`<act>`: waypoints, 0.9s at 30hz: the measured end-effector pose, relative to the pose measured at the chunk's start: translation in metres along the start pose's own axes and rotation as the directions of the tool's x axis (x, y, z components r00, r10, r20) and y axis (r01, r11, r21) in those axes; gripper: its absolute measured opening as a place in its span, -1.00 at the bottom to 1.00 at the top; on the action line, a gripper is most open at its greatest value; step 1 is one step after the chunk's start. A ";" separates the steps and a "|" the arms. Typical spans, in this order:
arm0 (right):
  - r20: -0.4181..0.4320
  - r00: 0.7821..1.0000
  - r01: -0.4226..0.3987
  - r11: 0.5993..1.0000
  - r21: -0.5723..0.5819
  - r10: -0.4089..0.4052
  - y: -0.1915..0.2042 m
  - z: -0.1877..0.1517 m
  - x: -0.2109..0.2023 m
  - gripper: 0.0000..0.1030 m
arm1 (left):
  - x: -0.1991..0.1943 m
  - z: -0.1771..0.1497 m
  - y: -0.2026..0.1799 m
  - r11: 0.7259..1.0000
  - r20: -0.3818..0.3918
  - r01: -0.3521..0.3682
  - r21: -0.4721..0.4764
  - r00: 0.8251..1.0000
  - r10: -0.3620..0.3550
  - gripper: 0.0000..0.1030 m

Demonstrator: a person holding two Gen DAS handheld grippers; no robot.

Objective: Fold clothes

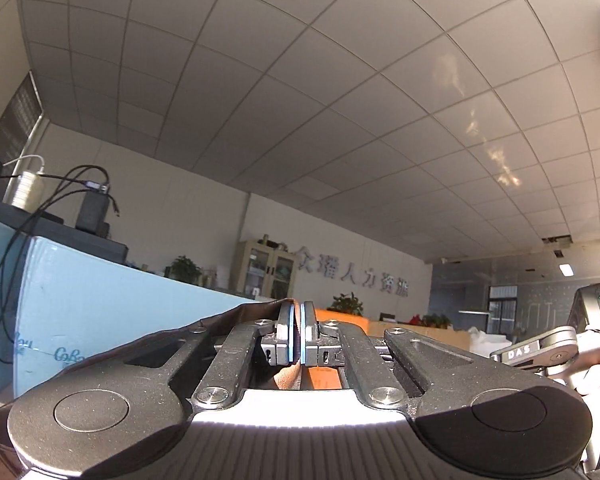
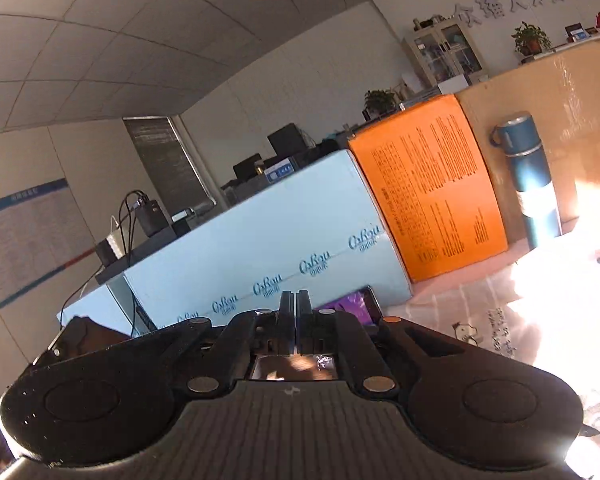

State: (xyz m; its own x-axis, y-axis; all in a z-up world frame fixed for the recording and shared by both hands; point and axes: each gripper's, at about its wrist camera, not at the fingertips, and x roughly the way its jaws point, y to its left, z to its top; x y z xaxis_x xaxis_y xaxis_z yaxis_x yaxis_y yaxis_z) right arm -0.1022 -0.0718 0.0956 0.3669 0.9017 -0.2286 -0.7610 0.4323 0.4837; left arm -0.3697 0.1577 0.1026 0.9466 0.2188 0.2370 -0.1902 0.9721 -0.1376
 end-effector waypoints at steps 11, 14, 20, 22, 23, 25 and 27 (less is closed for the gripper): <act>-0.309 0.947 0.102 0.994 0.034 -0.086 -0.081 -0.057 0.066 0.52 | -0.069 -0.034 -0.012 0.984 -0.146 -0.165 0.064 0.974 0.173 -0.96; -0.369 0.921 0.142 0.990 0.013 -0.127 -0.085 -0.069 0.091 0.57 | -0.078 -0.042 -0.008 0.973 -0.202 -0.222 0.066 0.952 0.231 -0.96; -0.378 0.919 0.121 0.993 -0.001 -0.113 -0.083 -0.082 0.106 0.51 | -0.056 -0.050 0.005 0.962 -0.357 -0.257 0.093 0.893 0.273 -0.10; -0.370 0.922 0.111 0.994 -0.023 -0.111 -0.076 -0.085 0.103 0.05 | -0.043 -0.050 0.007 0.956 -0.379 -0.265 0.122 0.878 0.292 0.61; -0.357 0.926 0.111 0.992 -0.052 -0.122 -0.072 -0.087 0.101 -0.03 | -0.037 -0.052 0.007 0.953 -0.391 -0.266 0.146 0.869 0.303 0.65; -0.322 0.935 0.117 0.987 -0.108 -0.146 -0.066 -0.088 0.096 -0.43 | -0.025 -0.055 0.006 0.942 -0.413 -0.267 0.202 0.849 0.329 0.52; -0.293 0.945 0.114 0.986 -0.120 -0.145 -0.064 -0.085 0.090 -0.61 | -0.013 -0.059 0.002 0.915 -0.421 -0.277 0.293 0.822 0.384 -0.96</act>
State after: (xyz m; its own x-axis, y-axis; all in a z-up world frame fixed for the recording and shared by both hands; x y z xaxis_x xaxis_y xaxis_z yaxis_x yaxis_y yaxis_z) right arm -0.0659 -0.0180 -0.0278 0.3006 0.7906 -0.5335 -0.7729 0.5297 0.3494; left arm -0.3672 0.1523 0.0426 0.8146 0.5169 -0.2631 -0.5125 0.8539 0.0906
